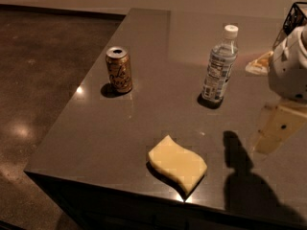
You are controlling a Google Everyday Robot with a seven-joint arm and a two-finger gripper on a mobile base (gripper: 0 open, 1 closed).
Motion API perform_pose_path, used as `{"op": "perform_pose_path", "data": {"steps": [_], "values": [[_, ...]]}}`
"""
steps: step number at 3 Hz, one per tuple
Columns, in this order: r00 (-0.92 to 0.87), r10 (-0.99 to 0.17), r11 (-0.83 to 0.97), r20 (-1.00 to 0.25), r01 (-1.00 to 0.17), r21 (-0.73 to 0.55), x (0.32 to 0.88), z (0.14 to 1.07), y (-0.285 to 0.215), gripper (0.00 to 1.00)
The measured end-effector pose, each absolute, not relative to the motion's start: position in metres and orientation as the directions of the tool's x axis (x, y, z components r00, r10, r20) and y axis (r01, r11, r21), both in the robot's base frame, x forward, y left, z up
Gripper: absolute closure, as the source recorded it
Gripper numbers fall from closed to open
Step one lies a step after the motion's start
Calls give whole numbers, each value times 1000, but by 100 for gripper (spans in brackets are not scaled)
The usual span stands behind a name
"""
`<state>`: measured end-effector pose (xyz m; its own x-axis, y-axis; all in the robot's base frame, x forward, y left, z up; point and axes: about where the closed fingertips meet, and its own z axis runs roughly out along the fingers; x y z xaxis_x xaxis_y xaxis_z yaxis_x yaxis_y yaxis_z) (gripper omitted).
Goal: Move sponge near orange can
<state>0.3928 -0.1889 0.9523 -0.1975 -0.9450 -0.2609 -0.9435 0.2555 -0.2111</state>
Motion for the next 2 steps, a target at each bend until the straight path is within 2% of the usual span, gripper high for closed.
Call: {"op": "perform_pose_path", "data": {"steps": [2], "values": [[-231,-914,281,-334,-953,-110,359,898,-140,0]]}}
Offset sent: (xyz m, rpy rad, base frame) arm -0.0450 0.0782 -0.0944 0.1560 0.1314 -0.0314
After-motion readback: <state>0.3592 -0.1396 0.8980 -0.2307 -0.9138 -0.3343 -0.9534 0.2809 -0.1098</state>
